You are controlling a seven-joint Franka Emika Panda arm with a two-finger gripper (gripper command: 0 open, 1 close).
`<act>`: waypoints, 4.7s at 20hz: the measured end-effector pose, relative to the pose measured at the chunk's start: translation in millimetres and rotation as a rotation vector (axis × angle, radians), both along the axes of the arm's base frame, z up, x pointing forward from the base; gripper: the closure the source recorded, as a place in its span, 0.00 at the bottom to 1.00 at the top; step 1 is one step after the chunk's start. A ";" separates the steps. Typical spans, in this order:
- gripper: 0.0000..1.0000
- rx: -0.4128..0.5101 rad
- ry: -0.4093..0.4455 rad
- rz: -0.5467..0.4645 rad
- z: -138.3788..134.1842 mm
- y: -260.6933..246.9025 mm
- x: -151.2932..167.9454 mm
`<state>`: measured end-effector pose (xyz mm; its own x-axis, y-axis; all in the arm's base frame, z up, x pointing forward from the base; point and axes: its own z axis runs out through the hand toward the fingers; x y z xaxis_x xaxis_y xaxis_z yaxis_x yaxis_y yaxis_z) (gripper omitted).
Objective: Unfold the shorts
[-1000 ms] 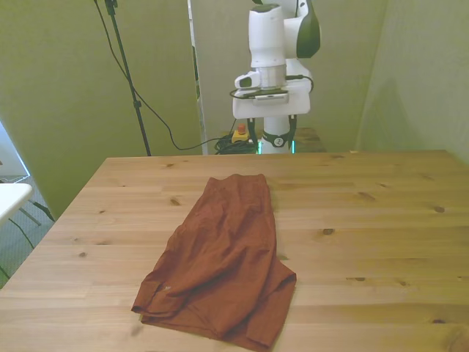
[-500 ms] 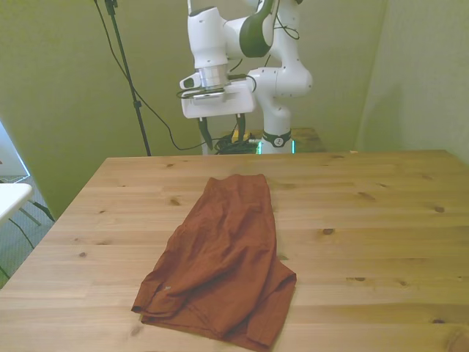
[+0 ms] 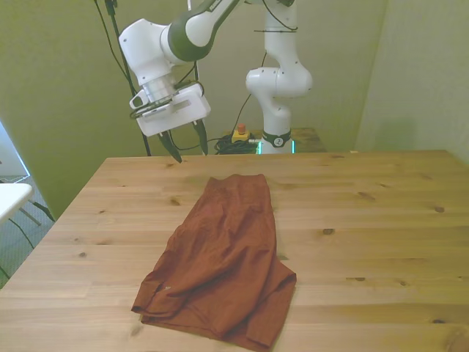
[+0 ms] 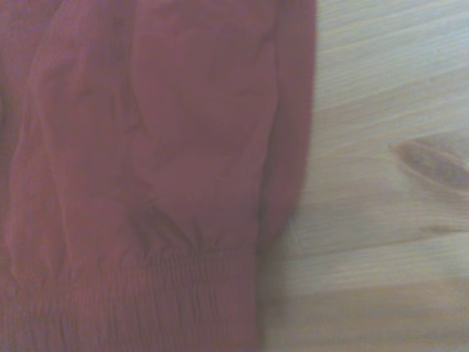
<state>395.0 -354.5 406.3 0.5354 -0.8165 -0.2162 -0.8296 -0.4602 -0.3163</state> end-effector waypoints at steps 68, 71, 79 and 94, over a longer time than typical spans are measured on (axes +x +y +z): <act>1.00 0.054 -0.041 0.440 53.6 279.6 98.4; 0.00 -0.014 0.001 0.512 48.5 310.2 99.4; 0.00 -0.077 0.032 0.585 33.4 348.8 107.8; 0.00 -0.157 -0.019 0.105 60.3 176.9 127.6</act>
